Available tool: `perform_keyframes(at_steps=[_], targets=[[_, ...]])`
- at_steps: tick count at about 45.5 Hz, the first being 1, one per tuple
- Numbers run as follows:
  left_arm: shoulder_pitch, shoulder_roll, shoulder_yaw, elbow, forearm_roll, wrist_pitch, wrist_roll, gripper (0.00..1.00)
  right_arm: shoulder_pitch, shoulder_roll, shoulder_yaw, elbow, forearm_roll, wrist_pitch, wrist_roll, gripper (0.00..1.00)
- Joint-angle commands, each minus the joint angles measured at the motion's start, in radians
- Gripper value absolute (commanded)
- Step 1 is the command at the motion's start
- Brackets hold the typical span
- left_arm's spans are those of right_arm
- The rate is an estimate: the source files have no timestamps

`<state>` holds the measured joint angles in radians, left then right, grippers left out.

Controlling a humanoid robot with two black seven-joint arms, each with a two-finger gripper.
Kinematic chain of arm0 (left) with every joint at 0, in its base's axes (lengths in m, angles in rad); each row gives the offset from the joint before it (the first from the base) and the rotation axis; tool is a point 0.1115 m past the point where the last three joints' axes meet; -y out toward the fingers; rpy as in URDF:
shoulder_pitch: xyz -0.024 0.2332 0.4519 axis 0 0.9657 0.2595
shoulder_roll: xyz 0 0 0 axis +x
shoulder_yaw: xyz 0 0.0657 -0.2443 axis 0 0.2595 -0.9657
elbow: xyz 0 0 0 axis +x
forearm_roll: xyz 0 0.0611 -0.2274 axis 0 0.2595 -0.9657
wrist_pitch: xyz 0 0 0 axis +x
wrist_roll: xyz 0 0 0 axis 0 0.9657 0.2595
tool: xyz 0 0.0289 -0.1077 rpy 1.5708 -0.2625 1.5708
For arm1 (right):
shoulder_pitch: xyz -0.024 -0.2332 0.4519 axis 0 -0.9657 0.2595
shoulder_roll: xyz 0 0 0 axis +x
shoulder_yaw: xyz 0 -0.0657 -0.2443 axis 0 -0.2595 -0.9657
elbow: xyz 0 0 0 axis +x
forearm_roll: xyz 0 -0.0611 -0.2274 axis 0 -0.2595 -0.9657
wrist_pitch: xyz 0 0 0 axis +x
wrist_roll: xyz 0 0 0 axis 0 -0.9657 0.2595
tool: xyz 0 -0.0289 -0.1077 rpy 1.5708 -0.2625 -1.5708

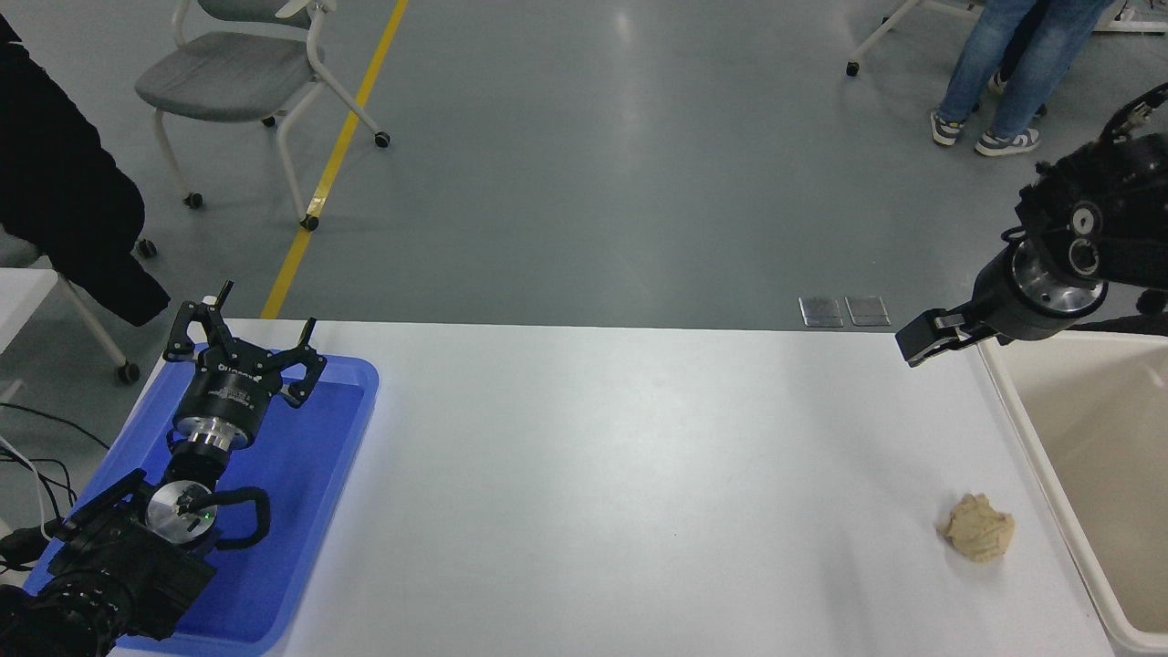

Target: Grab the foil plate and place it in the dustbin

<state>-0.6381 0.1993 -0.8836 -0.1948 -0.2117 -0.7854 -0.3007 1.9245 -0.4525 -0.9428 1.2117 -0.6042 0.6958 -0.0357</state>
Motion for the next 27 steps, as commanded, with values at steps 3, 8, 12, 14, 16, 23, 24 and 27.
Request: perform_keyframes(at_steps=[3, 8, 12, 14, 16, 23, 24, 27], targets=[[0.002, 0.000, 0.000, 0.000, 0.000, 0.000, 0.000, 1.00, 0.139, 0.143, -0.024, 0.045, 0.354, 0.090, -0.010, 1.00], [0.002, 0.000, 0.000, 0.000, 0.000, 0.000, 0.000, 1.00, 0.174, 0.184, -0.068, 0.049, 0.396, 0.090, -0.012, 1.00], [0.002, 0.000, 0.000, 0.000, 0.000, 0.000, 0.000, 1.00, 0.206, 0.189, -0.091, 0.075, 0.411, 0.090, -0.012, 1.00], [0.002, 0.000, 0.000, 0.000, 0.000, 0.000, 0.000, 1.00, 0.231, 0.186, -0.102, 0.092, 0.411, 0.090, -0.010, 1.00], [0.002, 0.000, 0.000, 0.000, 0.000, 0.000, 0.000, 1.00, 0.246, 0.184, -0.114, 0.104, 0.414, 0.090, -0.010, 1.00], [0.002, 0.000, 0.000, 0.000, 0.000, 0.000, 0.000, 1.00, 0.281, 0.153, -0.134, 0.140, 0.416, 0.090, -0.010, 1.00], [0.002, 0.000, 0.000, 0.000, 0.000, 0.000, 0.000, 1.00, 0.287, 0.149, -0.136, 0.146, 0.416, 0.090, -0.010, 1.00], [0.002, 0.000, 0.000, 0.000, 0.000, 0.000, 0.000, 1.00, 0.300, 0.130, -0.149, 0.161, 0.414, 0.090, -0.010, 1.00]])
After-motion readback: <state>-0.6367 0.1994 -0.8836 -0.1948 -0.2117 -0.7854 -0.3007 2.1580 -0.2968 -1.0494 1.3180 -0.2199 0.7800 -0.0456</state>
